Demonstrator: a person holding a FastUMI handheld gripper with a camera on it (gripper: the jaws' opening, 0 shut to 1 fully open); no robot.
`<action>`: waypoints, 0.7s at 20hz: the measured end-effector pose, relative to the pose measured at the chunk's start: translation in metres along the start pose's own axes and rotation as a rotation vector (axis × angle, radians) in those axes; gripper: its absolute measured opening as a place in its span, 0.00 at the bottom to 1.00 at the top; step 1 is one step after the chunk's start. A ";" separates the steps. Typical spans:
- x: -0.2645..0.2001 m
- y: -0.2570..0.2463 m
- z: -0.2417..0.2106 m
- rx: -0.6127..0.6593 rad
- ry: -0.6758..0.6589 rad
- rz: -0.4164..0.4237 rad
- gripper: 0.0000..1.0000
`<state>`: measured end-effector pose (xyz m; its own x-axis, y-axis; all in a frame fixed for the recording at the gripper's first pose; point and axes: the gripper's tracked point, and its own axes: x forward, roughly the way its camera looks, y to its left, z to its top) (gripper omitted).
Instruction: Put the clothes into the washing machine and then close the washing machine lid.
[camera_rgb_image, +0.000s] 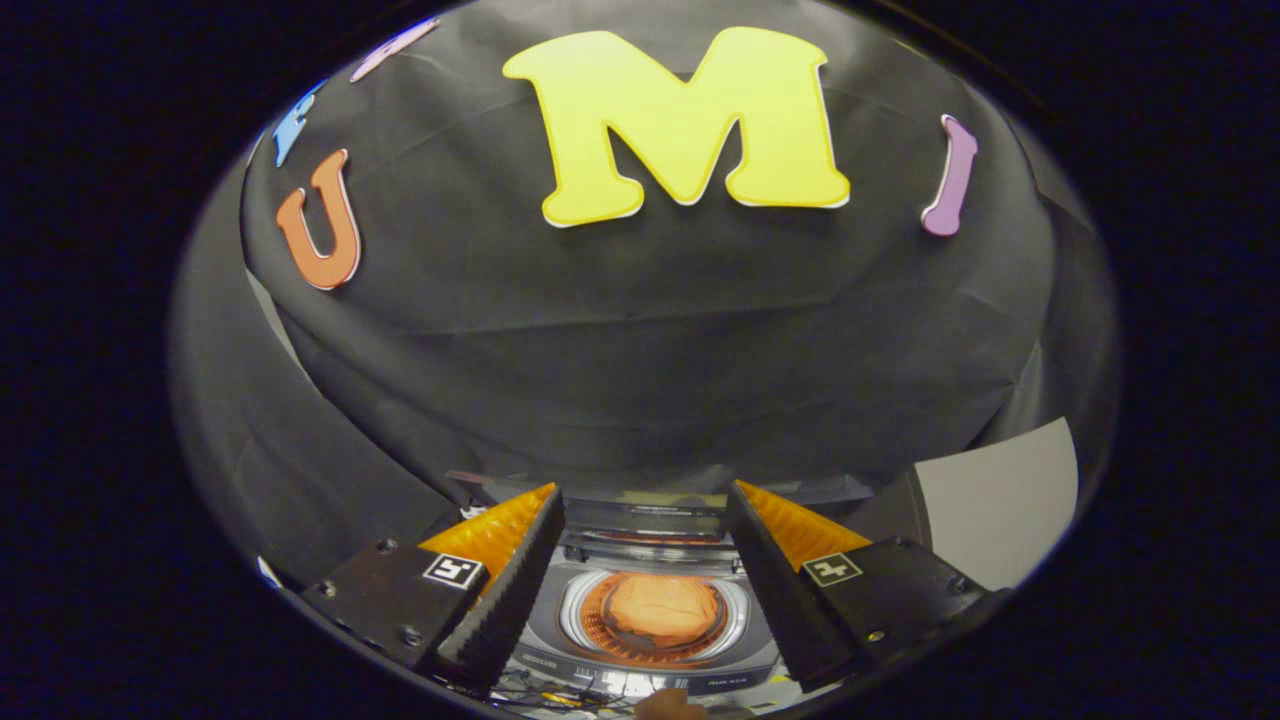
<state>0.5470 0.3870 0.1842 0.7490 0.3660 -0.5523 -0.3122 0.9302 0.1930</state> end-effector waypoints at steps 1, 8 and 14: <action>0.012 -0.002 0.004 -0.001 0.001 -0.001 1.00; 0.096 -0.007 0.003 0.009 0.041 0.010 1.00; 0.125 -0.014 -0.007 0.001 0.051 -0.020 1.00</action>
<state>0.6407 0.4195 0.1067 0.7241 0.3458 -0.5967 -0.2969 0.9373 0.1827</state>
